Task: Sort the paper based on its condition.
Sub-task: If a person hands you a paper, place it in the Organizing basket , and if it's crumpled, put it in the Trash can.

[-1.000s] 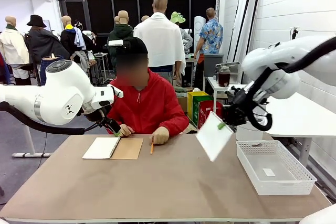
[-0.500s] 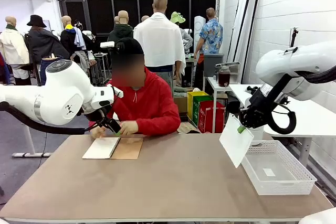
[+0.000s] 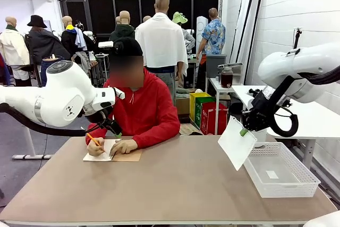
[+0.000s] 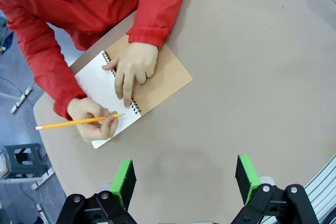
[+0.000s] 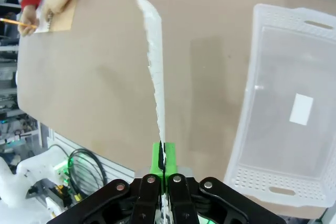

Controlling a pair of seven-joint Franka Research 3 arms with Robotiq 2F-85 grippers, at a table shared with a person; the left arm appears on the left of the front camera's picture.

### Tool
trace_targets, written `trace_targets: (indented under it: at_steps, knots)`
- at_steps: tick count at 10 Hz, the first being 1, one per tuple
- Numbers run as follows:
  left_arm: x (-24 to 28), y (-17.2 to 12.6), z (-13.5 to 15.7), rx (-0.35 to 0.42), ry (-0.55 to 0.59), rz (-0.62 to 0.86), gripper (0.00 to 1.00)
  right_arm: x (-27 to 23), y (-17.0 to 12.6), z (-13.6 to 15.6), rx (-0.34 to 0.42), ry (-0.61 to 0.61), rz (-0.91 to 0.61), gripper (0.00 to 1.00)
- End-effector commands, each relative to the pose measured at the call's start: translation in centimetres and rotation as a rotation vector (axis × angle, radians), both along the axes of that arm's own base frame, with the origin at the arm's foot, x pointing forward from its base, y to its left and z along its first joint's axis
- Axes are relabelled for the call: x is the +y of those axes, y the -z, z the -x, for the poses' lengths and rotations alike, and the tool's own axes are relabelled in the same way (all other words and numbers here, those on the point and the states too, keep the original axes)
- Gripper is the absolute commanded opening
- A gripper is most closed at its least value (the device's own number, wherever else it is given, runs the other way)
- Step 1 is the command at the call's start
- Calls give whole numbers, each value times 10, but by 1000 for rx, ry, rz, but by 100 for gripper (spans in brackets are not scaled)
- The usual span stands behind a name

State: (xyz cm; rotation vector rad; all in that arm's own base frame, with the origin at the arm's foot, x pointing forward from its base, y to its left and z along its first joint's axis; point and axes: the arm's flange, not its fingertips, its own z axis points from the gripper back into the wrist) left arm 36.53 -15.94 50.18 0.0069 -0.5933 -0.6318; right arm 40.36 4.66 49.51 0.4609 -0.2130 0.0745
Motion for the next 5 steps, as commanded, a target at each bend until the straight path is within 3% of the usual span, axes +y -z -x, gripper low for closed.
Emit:
trace_targets:
  at_steps: [1,5]
  knots:
    - [1,1,-1,-3,7,1,100,-26,19,0,-10,50,37,0]
    - [1,1,-1,-3,7,1,100,-71,44,-7,-26,52,43,0]
